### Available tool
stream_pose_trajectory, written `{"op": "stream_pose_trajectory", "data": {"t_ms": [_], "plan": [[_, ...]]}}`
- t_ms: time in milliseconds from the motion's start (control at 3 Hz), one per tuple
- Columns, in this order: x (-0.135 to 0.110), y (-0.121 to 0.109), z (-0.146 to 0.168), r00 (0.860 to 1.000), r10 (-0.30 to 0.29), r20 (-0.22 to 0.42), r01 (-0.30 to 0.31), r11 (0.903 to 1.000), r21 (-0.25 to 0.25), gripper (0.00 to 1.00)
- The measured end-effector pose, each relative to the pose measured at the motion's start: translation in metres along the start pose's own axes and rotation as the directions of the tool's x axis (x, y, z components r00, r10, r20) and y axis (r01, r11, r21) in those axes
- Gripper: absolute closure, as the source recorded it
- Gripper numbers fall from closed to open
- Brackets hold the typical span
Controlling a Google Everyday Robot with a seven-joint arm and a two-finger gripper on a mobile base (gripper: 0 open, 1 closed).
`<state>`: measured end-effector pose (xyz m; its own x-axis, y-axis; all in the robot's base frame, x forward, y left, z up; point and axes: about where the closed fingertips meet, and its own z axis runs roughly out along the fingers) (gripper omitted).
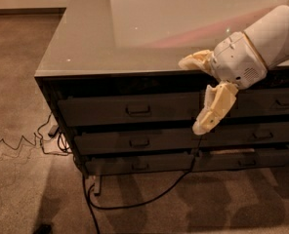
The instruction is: Open top drawer
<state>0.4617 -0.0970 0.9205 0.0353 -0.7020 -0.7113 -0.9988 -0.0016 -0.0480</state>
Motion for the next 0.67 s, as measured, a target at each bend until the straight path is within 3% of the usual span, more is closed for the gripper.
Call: {"op": "stream_pose_trajectory", "data": {"t_ms": [333, 667], "plan": [[-0.004, 0.002, -0.001, 1.000, -0.007, -0.005, 0.007, 1.0000, 0.003, 0.00], [0.003, 0.004, 0.017, 0.997, -0.023, -0.069, 0.021, 0.9994, -0.027, 0.00]]}}
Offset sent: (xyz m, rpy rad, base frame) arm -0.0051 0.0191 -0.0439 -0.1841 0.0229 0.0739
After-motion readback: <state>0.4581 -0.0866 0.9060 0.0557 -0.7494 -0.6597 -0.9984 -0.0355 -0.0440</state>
